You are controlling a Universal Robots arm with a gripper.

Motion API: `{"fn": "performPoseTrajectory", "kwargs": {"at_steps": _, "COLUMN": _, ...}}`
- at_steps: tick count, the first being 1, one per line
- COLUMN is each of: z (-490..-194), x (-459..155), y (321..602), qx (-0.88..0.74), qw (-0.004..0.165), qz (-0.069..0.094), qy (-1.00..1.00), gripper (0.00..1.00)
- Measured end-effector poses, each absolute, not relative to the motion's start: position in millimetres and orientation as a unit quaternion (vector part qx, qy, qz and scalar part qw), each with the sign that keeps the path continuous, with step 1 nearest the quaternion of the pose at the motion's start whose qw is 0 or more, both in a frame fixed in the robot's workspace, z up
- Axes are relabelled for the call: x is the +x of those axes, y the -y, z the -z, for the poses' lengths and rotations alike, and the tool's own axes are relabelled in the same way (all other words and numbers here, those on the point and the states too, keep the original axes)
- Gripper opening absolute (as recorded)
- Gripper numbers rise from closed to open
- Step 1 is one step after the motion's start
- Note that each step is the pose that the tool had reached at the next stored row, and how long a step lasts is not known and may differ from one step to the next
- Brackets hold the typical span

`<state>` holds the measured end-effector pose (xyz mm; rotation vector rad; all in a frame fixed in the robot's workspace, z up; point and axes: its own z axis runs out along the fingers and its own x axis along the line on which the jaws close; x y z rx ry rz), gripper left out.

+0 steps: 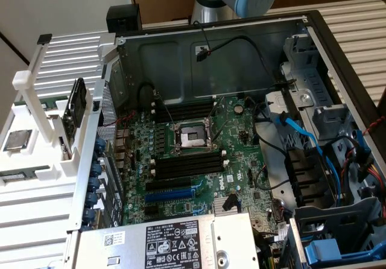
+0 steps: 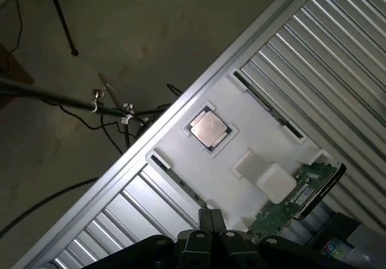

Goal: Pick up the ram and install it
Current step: 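Pick up the ram and move it above insertion slot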

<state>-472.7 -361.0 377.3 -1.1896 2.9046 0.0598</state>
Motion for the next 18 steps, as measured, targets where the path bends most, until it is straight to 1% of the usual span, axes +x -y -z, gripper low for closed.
{"fn": "performPoseTrajectory", "kwargs": {"at_steps": 18, "z": -374.2, "x": -472.7, "y": 361.0, "qx": -0.541, "qw": -0.002, "qz": -0.019, "qy": -0.841, "gripper": 0.11}}
